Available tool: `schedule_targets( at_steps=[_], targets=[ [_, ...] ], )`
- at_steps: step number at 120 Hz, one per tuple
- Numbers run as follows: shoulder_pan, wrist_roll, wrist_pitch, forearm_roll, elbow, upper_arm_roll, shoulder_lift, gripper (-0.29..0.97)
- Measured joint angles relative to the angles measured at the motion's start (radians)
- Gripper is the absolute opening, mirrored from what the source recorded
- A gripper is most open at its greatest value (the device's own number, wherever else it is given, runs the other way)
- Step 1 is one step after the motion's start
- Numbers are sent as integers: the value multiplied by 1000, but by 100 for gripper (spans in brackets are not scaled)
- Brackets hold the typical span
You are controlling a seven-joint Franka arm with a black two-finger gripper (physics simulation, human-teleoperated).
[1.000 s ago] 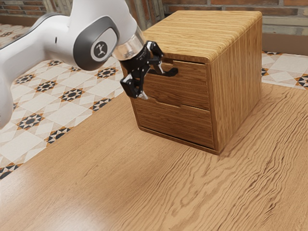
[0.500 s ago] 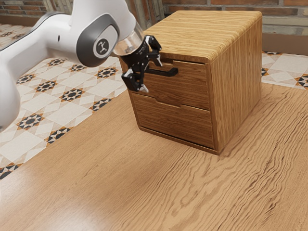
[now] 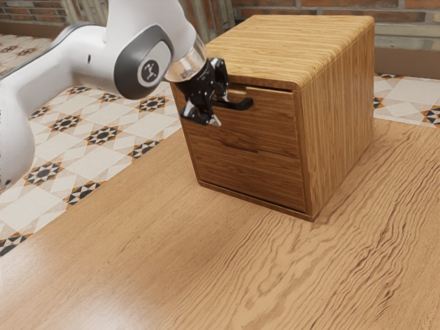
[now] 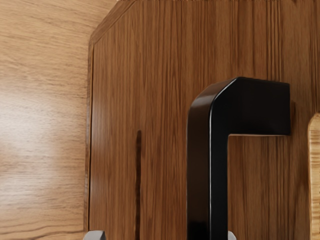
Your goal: Pull the drawer handle with one arm to open the drawer
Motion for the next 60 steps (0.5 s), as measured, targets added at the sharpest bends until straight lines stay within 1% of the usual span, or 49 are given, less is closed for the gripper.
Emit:
schedule_targets(
  at_steps=[8, 20, 32, 44, 60],
  targets=[
    [1, 1, 6, 0, 0, 0, 1, 20],
    [2, 2, 12, -1, -1, 0, 0, 8],
    [1, 3, 16, -2, -2, 2, -2, 0],
    [2, 5, 17, -3, -7, 4, -6, -5],
    [4, 8, 16, -7, -32, 5, -24, -7]
  ],
)
